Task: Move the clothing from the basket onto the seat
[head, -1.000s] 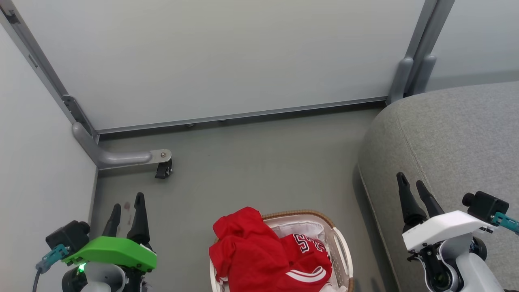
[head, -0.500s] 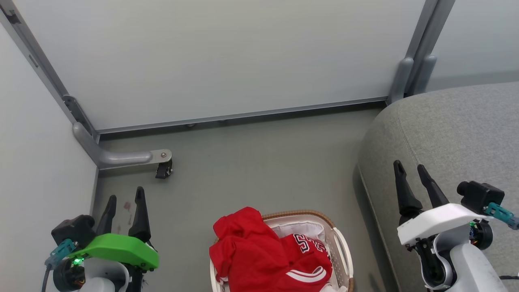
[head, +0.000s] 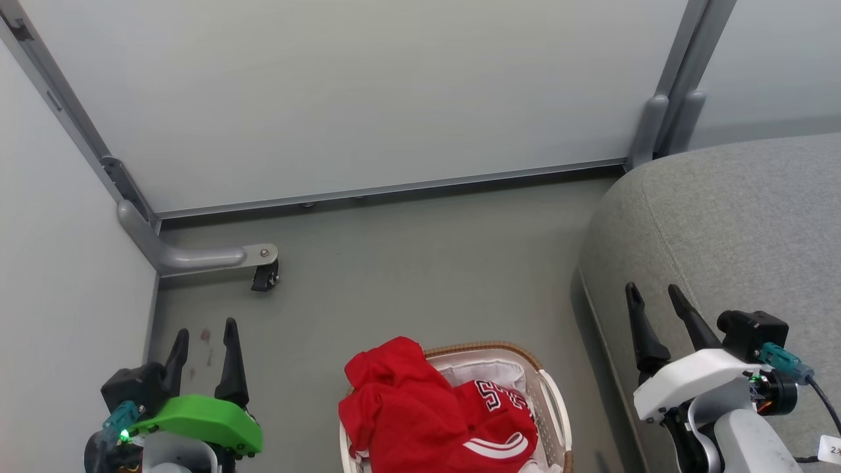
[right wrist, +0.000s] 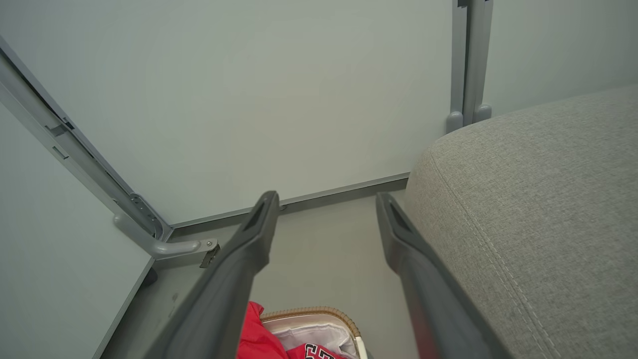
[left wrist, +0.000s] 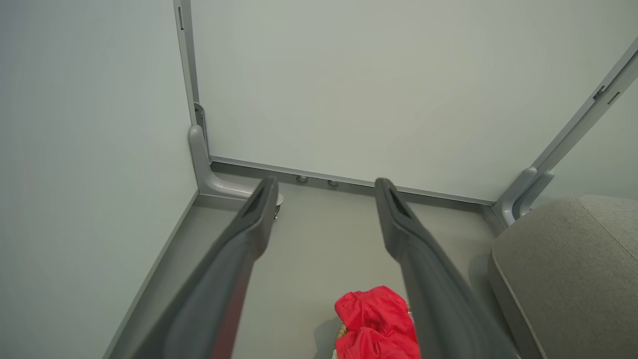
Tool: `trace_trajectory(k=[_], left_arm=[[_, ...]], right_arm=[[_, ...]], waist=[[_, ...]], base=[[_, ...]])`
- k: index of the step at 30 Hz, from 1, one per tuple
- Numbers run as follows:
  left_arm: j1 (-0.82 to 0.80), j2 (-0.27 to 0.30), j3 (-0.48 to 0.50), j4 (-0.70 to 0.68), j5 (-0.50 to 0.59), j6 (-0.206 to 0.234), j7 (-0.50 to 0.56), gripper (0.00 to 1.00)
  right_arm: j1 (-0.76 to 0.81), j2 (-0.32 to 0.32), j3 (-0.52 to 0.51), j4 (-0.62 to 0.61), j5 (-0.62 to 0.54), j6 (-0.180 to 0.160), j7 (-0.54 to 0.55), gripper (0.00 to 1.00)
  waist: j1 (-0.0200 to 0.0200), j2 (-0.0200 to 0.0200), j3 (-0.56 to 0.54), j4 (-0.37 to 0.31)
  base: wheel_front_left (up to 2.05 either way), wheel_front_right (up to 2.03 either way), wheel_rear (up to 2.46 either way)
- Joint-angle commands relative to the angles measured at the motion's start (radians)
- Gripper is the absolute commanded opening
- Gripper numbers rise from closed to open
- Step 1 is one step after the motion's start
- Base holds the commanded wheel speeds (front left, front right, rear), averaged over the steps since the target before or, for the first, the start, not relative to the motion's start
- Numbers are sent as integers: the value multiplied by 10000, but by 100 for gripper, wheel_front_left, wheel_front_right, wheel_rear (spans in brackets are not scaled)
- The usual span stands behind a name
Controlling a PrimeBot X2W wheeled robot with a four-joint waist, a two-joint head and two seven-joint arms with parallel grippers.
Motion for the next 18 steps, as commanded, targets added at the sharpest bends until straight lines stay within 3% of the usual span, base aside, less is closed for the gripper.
trace_trajectory(k=[1, 18], left_arm=[[95, -34, 24, -86, 313, -21, -95, 100], [389, -386, 374, -141, 1499, -350, -461, 100]], right_arm=[[69, -6, 47, 30, -289, 3, -107, 100], [214, 46, 60, 132, -1643, 4, -482, 100]], waist=[[0, 0, -11, -5], [0, 0, -47, -63]], base=[[0, 0, 0], [0, 0, 0]])
